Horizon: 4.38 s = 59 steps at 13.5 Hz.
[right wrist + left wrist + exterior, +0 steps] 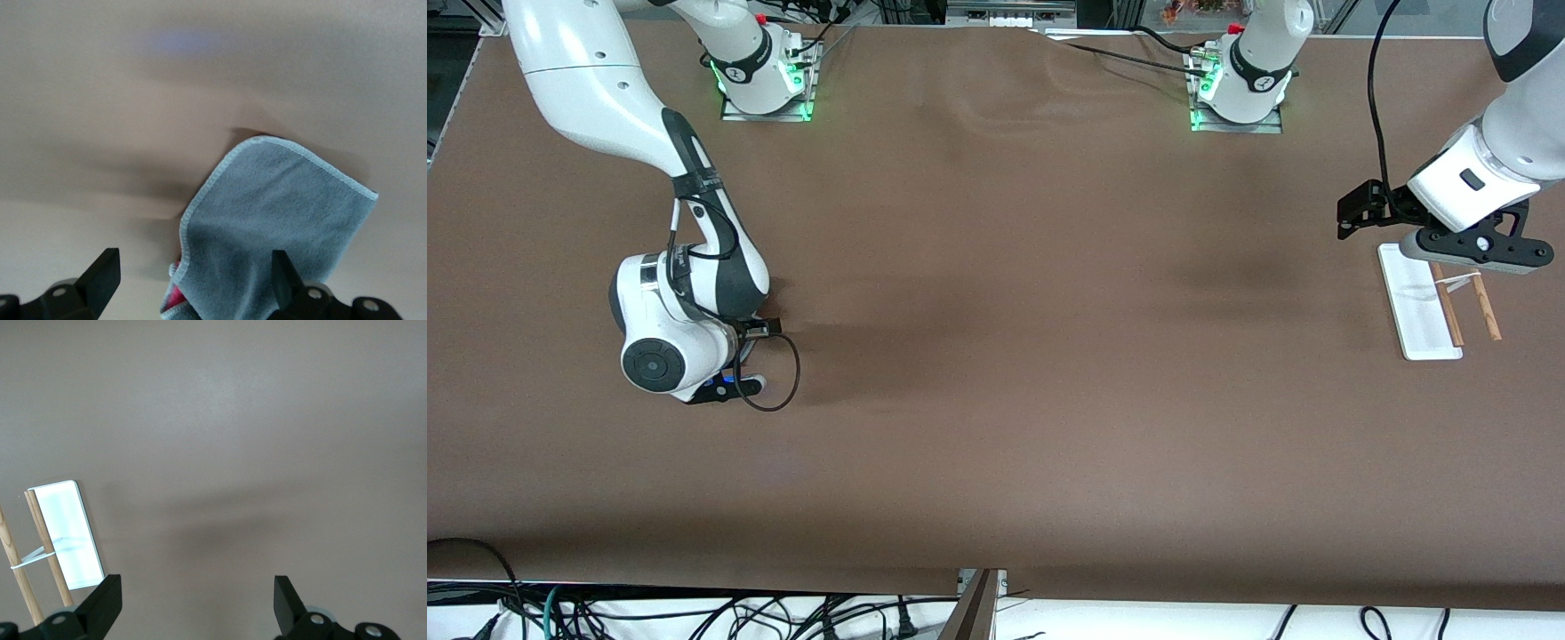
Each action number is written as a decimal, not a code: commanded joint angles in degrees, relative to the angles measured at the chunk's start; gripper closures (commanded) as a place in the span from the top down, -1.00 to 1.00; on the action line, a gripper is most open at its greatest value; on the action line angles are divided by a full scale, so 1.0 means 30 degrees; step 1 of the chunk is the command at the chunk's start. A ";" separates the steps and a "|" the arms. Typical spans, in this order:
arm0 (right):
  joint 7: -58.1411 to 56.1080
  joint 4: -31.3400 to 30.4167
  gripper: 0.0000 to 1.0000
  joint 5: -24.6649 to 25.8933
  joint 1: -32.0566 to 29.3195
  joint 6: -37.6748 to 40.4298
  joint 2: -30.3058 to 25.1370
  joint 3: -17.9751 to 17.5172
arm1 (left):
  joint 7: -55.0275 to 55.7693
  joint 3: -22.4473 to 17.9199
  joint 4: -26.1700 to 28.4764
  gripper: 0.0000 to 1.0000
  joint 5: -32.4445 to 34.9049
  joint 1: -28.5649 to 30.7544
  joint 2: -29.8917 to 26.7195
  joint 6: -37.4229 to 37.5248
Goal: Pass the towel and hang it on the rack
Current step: 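Close the right gripper on the towel's pink corner and lift it, then carry the towel to mid-table with the right gripper while the left gripper approaches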
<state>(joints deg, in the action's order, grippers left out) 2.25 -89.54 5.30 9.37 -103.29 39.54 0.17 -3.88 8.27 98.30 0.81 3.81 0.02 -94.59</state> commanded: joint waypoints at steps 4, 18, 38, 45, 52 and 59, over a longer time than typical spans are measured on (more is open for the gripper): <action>-0.0165 -0.0765 0.99 0.0576 -0.0106 0.0212 0.0179 0.0120 | -0.0378 0.0028 -0.0364 1.00 0.0610 0.0019 0.0111 0.0298; -0.0077 -0.0535 -1.00 0.0754 -0.0136 0.0769 0.0092 0.0121 | -0.0378 0.0028 -0.0364 1.00 0.0610 0.0019 0.0111 0.0298; 0.0591 0.7934 -1.00 -0.1384 0.0478 0.5047 -0.2983 -0.0463 | -0.3829 -0.0001 -0.1272 1.00 -0.3893 0.0984 0.3626 0.0298; 0.3585 0.9194 -1.00 -0.1355 0.2409 0.3085 -0.2955 -0.2748 | -1.0473 0.0116 -0.1331 1.00 -1.1856 0.0693 0.5966 -0.0431; 0.4903 0.9194 -1.00 -0.1297 0.6539 0.0946 -0.2926 -0.2809 | -2.0640 0.0233 -0.1331 1.00 -1.7169 -0.0010 0.7638 -0.2512; 0.7393 0.9194 -1.00 -0.1150 0.9471 -0.0899 -0.2545 -0.2780 | -3.0171 0.0233 -0.0544 1.00 -2.1125 -0.0827 0.9252 -0.3567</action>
<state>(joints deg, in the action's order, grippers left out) 23.14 -62.35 1.53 36.35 -104.58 31.43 -8.55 -90.21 9.14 96.04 -59.62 3.25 27.22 -103.76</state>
